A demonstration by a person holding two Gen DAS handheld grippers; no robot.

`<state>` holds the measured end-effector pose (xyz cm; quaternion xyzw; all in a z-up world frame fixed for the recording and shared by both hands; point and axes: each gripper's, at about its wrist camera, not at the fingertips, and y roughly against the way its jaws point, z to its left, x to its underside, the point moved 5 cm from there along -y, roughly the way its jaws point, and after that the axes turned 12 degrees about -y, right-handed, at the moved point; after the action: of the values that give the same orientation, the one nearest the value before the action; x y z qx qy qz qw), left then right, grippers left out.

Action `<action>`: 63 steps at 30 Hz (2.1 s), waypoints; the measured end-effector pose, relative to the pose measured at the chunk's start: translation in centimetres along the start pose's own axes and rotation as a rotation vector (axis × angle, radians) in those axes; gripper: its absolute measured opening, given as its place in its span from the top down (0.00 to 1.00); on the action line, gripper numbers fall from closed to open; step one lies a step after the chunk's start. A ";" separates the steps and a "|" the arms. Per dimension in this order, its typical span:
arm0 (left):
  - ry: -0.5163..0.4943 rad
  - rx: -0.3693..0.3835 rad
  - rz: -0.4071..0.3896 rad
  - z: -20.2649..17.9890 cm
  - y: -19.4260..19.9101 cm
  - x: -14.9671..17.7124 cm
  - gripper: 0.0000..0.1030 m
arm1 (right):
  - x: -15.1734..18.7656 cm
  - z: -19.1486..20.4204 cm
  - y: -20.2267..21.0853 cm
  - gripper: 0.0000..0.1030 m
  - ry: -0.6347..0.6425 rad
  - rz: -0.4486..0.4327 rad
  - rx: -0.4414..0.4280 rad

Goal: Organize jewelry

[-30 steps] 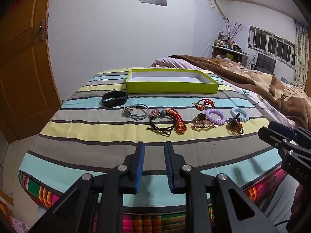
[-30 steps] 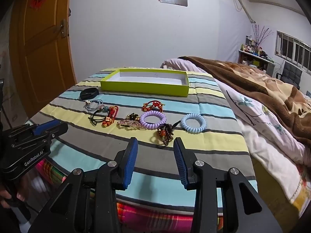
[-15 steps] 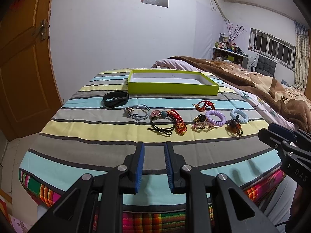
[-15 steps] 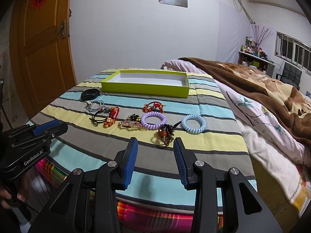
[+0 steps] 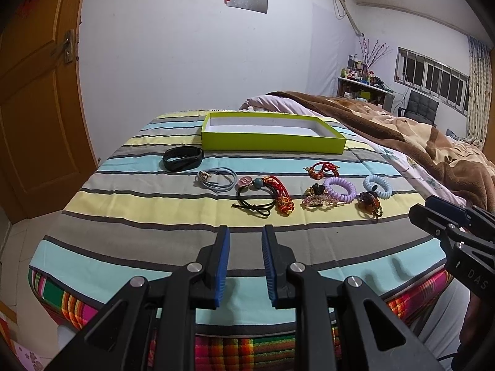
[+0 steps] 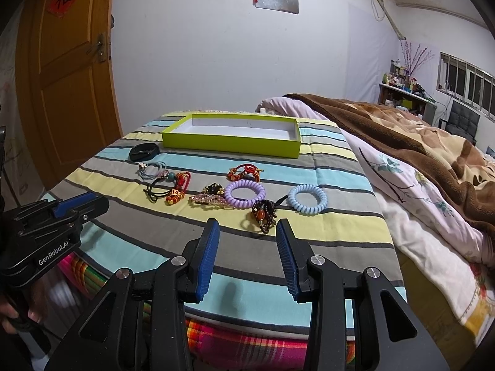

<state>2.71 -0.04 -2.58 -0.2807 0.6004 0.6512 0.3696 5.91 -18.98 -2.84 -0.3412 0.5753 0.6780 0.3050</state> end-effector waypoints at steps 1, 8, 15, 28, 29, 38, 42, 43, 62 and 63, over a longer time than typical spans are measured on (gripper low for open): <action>0.001 0.000 0.000 0.0 0.0 0.0 0.78 | 0.0 0.0 0.0 0.62 0.000 0.000 0.000; 0.003 0.000 -0.002 0.0 0.1 0.0 0.78 | -0.1 0.0 0.1 0.62 0.000 -0.001 0.001; 0.003 0.001 -0.002 -0.1 0.1 0.0 0.79 | 0.0 0.0 0.1 0.62 -0.001 0.000 0.000; 0.003 0.002 -0.001 -0.1 0.2 0.1 0.78 | 0.0 0.0 0.3 0.62 -0.001 0.001 0.000; 0.003 0.003 -0.001 -0.2 0.2 0.1 0.78 | 0.0 0.0 0.3 0.62 -0.001 0.001 0.000; 0.004 0.005 -0.001 -0.3 0.3 0.0 0.78 | 0.0 0.0 0.4 0.62 -0.001 0.001 0.000; 0.004 0.007 -0.001 -0.4 0.4 0.1 0.78 | 0.0 0.0 0.3 0.62 -0.001 0.001 0.000; 0.004 0.009 0.000 -0.5 0.4 0.1 0.78 | 0.0 0.0 0.3 0.62 -0.001 0.001 0.001; 0.013 0.034 0.007 -0.2 -0.6 -0.3 0.78 | -0.4 -0.4 0.1 0.62 -0.012 0.007 0.012; 0.012 0.037 0.008 -0.2 -0.7 -0.4 0.78 | -0.5 -0.6 0.0 0.62 -0.015 0.009 0.013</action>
<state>3.54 -0.29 -2.67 -0.2753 0.6155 0.6400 0.3685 6.31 -19.60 -2.50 -0.3316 0.5790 0.6779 0.3085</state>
